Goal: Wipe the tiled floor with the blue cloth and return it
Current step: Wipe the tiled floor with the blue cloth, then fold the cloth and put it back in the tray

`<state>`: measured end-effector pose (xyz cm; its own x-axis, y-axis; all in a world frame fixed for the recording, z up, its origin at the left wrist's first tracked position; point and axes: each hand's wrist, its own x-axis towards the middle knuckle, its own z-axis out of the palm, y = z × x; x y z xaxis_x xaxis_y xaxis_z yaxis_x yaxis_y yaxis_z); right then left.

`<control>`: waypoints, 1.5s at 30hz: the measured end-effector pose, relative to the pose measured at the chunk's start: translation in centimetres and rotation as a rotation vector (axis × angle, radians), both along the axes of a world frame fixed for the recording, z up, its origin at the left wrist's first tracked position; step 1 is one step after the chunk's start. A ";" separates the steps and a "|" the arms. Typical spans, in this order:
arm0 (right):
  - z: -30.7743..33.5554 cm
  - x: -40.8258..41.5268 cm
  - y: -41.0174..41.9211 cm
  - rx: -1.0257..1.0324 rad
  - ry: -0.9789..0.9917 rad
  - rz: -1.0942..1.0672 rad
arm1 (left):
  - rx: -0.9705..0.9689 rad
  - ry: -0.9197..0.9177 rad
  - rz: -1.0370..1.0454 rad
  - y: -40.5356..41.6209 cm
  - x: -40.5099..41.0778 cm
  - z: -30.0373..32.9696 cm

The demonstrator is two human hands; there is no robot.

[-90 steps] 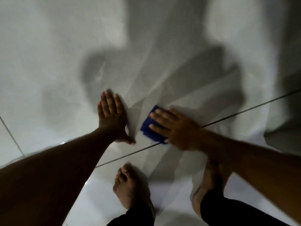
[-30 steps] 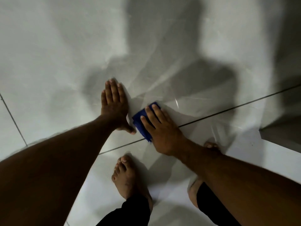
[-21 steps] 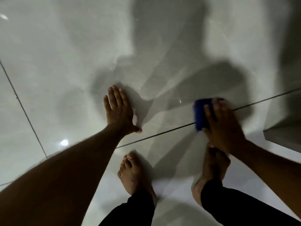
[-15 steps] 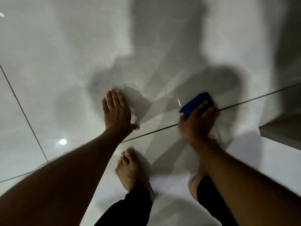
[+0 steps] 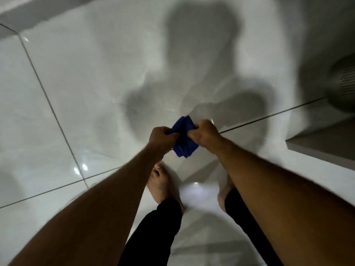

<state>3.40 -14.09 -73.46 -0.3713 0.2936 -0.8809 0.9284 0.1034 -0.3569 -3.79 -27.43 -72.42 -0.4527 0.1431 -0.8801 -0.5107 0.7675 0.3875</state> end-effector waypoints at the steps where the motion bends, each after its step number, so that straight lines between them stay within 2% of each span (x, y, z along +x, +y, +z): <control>1: 3.2 0.0 0.2 0.010 0.031 -0.038 | 0.026 0.011 0.021 0.2 -0.4 3.5; 3: 11.0 0.1 0.6 0.032 0.101 -0.101 | 0.095 0.026 0.054 0.3 -1.3 11.1; 6: 26.5 0.1 1.3 -0.038 0.229 -0.223 | 0.166 0.038 0.021 0.8 -3.1 26.6; 11: 51.0 0.1 2.8 0.019 0.456 -0.234 | 0.326 0.160 -0.103 2.3 -5.2 50.8; 15: 66.3 1.4 3.8 0.132 0.628 -0.244 | 0.440 0.345 -0.171 3.6 -4.7 65.1; 18: 73.0 3.4 4.3 0.230 0.692 -0.234 | 0.529 0.445 -0.201 4.2 -3.3 71.3; 21: 76.8 5.8 4.4 0.252 0.720 -0.304 | 0.567 0.487 -0.248 5.2 -1.4 74.8; 26: 79.3 9.8 7.0 0.346 0.776 -0.387 | 0.626 0.519 -0.317 9.3 1.9 77.0; 29: 80.3 12.4 11.6 0.535 0.789 -0.430 | 0.691 0.547 -0.371 14.4 4.1 78.2; 33: 80.0 15.1 19.8 0.763 0.636 -0.457 | 0.700 0.665 -0.540 23.5 7.4 77.7; 39: 75.2 16.3 27.7 0.705 0.435 -0.395 | 0.432 0.779 -0.885 33.2 9.8 74.5; 45: 71.0 14.9 28.7 0.615 0.347 -0.148 | 0.112 0.946 -1.230 34.6 9.7 71.9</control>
<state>18.33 14.58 -2.46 -0.5175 0.7673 -0.3788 0.7921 0.2621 -0.5512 5.94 7.14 -0.53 -0.3757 0.8727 -0.3119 0.8434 0.4614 0.2754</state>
